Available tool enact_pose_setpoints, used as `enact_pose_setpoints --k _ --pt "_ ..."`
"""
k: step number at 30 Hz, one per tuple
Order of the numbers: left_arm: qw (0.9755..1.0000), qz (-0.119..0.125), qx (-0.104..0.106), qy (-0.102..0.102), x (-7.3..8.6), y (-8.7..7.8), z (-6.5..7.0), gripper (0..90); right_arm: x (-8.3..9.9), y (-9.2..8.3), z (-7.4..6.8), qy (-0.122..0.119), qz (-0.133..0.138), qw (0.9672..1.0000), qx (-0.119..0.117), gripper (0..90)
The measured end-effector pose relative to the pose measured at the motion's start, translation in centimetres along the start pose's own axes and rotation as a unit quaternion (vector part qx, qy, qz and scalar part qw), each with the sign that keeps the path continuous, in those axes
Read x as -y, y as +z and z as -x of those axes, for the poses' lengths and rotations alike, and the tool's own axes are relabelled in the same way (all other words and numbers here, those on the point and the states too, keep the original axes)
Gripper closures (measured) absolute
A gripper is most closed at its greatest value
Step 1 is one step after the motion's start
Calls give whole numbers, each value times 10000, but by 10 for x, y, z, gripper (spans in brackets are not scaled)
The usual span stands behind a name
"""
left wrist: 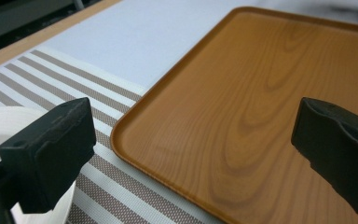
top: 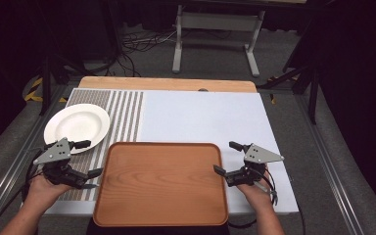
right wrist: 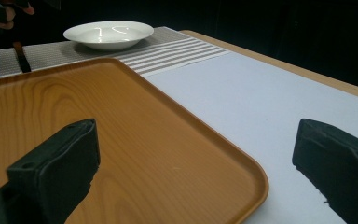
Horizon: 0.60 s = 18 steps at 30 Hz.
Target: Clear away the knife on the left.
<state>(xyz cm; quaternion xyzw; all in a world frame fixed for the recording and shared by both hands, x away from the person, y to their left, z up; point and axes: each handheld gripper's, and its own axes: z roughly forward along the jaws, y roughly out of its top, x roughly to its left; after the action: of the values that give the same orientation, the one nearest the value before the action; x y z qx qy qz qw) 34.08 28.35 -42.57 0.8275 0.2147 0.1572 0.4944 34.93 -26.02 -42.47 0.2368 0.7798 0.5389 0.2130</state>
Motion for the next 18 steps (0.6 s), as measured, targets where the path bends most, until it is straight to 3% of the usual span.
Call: enact_pose_setpoints --k 8,16,18 --pt "9986 -459 252 90 -10 -6 -7 15 1 1 0 7 -55 9999 -115 26" --pt "9943 -905 531 204 -15 -16 -15 69 0 1 0 -11 -68 9999 -106 29" --pt "9921 -1075 609 228 -15 -18 -17 77 0 1 0 -12 -61 9999 -104 29"
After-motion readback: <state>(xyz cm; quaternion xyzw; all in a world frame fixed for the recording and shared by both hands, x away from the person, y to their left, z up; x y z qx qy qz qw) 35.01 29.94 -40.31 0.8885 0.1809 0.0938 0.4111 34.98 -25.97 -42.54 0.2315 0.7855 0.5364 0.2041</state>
